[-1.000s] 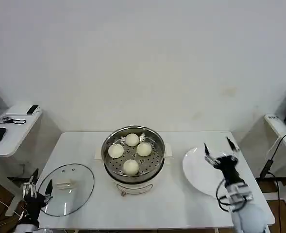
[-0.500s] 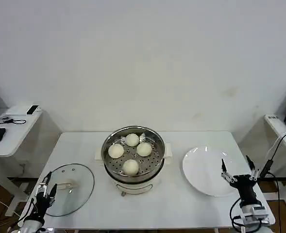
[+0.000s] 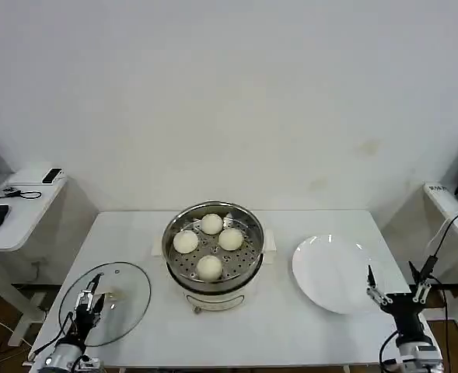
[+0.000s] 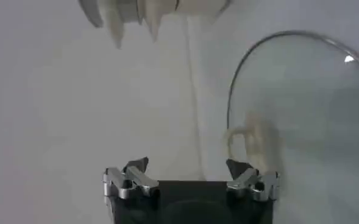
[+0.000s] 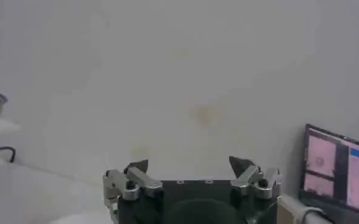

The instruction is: Take steamed baozi put them in steamer then cover it.

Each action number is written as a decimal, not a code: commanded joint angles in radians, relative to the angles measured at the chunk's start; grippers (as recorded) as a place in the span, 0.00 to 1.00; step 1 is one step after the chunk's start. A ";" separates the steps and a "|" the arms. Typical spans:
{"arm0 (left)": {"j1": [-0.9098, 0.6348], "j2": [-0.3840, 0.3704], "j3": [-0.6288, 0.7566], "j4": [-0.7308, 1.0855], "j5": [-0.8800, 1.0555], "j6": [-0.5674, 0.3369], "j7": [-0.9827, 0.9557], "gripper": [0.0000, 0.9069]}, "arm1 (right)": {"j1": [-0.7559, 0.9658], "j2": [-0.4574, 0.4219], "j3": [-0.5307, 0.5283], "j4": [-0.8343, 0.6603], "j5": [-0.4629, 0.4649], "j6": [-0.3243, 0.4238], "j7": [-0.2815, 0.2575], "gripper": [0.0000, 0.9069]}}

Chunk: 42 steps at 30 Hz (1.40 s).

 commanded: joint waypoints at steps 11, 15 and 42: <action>-0.096 0.036 0.037 0.080 -0.005 0.004 0.012 1.00 | -0.035 0.026 0.023 0.009 -0.023 0.019 0.001 1.00; -0.123 0.041 0.048 0.103 -0.010 0.009 0.018 1.00 | -0.041 0.029 0.024 0.009 -0.027 0.024 0.001 1.00; -0.097 0.008 0.000 0.056 -0.024 -0.030 -0.014 0.00 | -0.056 0.025 0.018 0.029 -0.031 0.034 0.002 1.00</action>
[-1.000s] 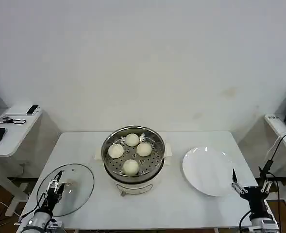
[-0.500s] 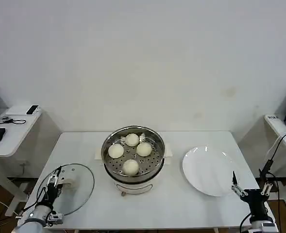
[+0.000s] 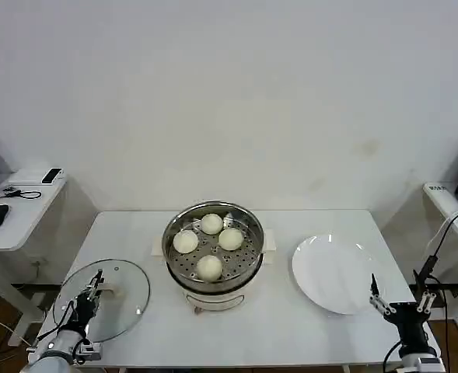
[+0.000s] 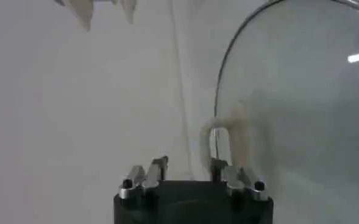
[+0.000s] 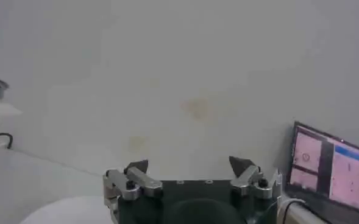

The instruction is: Take steamed baozi put them in steamer then cover it.

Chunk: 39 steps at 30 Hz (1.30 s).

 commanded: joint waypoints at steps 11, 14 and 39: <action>0.090 -0.008 -0.121 -0.268 -0.032 0.072 -0.007 0.00 | -0.002 -0.010 -0.005 -0.007 -0.009 0.015 -0.001 1.00; 0.102 0.011 -0.149 -0.327 -0.042 0.107 0.046 0.00 | -0.001 -0.010 -0.012 -0.009 -0.015 0.017 -0.001 1.00; -0.147 0.203 0.212 -0.495 -0.205 0.348 0.182 0.00 | -0.004 -0.006 -0.057 -0.040 -0.054 0.042 0.012 1.00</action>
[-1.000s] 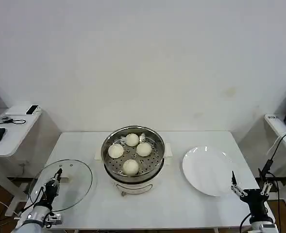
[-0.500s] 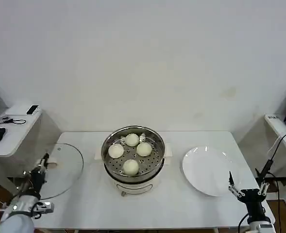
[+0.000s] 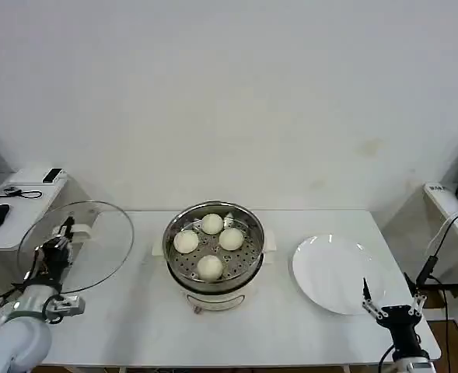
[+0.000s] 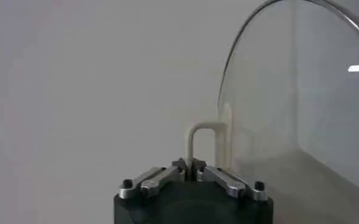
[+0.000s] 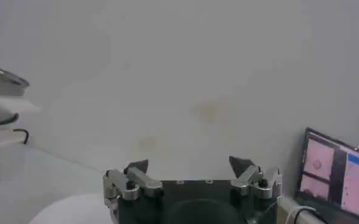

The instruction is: Take steamed baozi put them in steamer then cover it.

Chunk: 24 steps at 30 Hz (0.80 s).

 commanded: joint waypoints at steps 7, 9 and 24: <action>-0.382 -0.023 0.528 -0.051 -0.005 0.214 0.064 0.00 | 0.015 0.020 -0.037 -0.019 -0.042 0.000 0.006 1.00; -0.430 -0.053 0.597 -0.041 0.007 0.229 0.074 0.00 | 0.016 0.028 -0.045 -0.020 -0.053 0.000 0.007 1.00; -0.585 -0.189 0.805 0.036 0.123 0.278 0.194 0.00 | 0.014 0.066 -0.083 -0.038 -0.106 0.011 0.014 1.00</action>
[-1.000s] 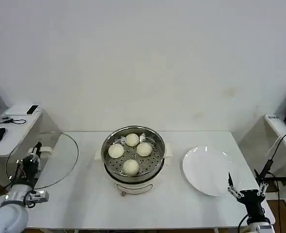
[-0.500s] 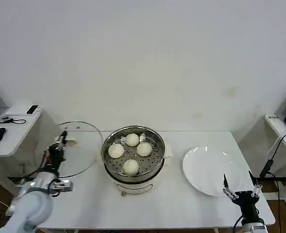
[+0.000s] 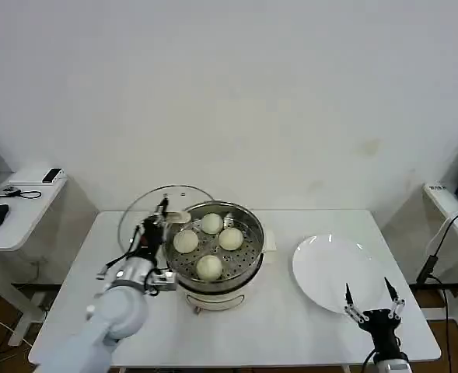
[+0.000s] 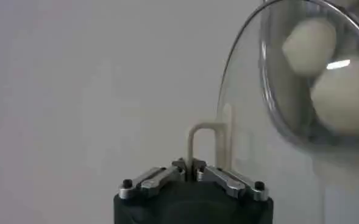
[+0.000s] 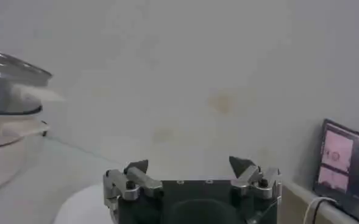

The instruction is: Take steamed baozi put them in steamer then cover it.

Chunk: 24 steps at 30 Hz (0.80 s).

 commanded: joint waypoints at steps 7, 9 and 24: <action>-0.161 -0.109 0.246 0.078 0.118 0.056 0.114 0.00 | 0.004 0.018 -0.022 -0.010 -0.033 0.003 0.001 1.00; -0.163 -0.113 0.248 0.089 0.120 0.056 0.115 0.00 | 0.005 0.019 -0.025 -0.012 -0.034 0.003 0.001 1.00; -0.142 -0.111 0.255 0.098 0.132 0.053 0.130 0.00 | 0.019 0.014 -0.035 -0.028 -0.036 0.002 0.000 1.00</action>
